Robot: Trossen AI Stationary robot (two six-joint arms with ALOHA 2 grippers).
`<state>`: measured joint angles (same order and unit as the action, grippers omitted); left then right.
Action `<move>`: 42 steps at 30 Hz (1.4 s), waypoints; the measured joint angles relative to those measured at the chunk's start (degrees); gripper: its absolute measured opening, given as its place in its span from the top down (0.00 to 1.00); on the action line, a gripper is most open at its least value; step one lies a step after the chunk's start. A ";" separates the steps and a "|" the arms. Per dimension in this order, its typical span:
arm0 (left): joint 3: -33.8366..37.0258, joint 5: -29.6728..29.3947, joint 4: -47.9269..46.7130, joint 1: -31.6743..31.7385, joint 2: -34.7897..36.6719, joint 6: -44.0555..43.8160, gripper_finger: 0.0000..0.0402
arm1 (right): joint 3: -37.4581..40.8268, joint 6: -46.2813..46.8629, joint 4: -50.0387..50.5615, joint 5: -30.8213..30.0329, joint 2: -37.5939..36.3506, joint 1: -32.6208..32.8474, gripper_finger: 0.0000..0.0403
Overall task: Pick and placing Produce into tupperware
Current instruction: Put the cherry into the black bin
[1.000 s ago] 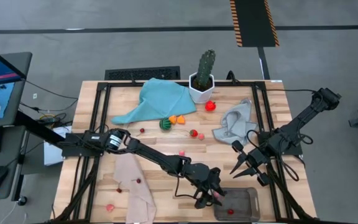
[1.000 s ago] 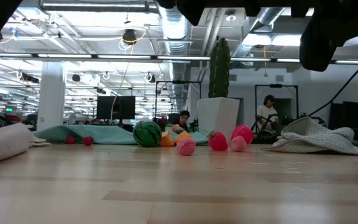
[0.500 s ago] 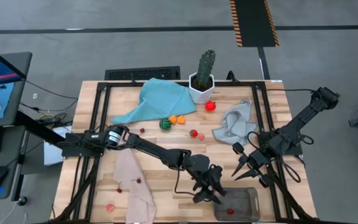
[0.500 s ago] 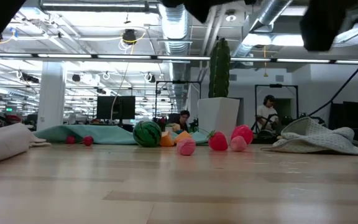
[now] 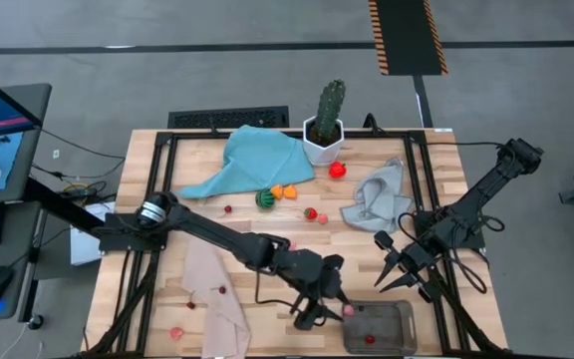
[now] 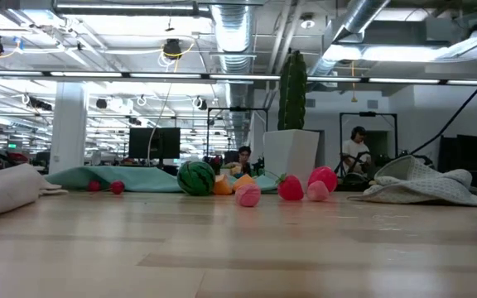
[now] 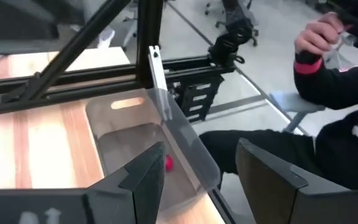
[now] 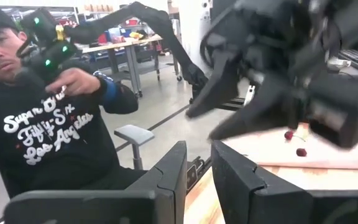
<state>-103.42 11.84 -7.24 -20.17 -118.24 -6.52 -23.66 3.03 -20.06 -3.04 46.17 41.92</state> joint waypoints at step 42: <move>57.39 -39.26 -24.00 -23.85 51.74 -36.42 0.54 | 0.00 -0.50 1.12 -0.23 0.02 -0.05 0.76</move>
<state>-46.03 -27.42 -31.24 -44.02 -66.50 -42.94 -23.66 2.52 -18.95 -3.27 46.19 41.87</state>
